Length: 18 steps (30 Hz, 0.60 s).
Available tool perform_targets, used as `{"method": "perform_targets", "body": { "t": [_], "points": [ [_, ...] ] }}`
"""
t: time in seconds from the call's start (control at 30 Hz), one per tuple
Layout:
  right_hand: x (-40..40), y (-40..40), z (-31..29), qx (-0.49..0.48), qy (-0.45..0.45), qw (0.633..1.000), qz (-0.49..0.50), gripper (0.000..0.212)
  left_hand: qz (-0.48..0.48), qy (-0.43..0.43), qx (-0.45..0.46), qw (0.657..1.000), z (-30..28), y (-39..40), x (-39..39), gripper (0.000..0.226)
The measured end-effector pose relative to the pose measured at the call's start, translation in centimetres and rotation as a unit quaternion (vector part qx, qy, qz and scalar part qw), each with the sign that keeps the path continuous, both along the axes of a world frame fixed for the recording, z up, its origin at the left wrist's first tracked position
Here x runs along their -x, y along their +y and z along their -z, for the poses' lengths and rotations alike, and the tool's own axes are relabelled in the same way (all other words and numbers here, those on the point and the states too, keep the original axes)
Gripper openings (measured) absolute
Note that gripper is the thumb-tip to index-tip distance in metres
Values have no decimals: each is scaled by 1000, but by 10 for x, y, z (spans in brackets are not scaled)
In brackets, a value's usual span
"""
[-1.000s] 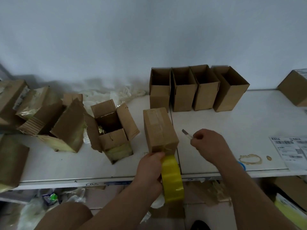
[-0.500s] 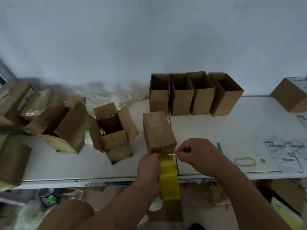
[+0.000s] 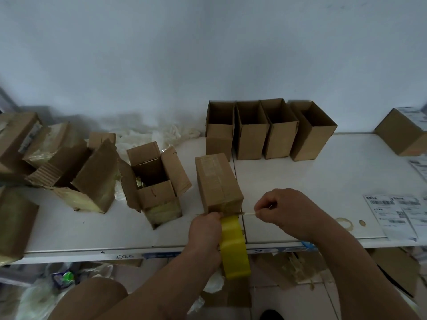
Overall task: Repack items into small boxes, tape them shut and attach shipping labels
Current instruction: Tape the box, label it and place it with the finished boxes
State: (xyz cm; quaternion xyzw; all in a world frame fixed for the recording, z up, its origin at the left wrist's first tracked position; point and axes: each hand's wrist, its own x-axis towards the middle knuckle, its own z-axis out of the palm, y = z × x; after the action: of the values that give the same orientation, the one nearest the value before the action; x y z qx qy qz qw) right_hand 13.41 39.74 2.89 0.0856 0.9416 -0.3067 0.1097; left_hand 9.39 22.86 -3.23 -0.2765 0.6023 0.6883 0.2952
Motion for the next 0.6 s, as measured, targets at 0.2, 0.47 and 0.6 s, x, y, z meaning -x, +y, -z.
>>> {"method": "perform_targets", "body": {
  "t": [0.2,0.47,0.6],
  "points": [
    [3,25,26,10,-50,996,69,6,-3,-10,-13,1000,-4,-3,-1,14],
    [29,14,57,-97,70,988,101,39,18,18,-13,1000,-5,-5,-2,14],
    [36,-9,41,-12,147,986,-75,58,34,41,2,999,-2,-7,-1,14]
  ]
}}
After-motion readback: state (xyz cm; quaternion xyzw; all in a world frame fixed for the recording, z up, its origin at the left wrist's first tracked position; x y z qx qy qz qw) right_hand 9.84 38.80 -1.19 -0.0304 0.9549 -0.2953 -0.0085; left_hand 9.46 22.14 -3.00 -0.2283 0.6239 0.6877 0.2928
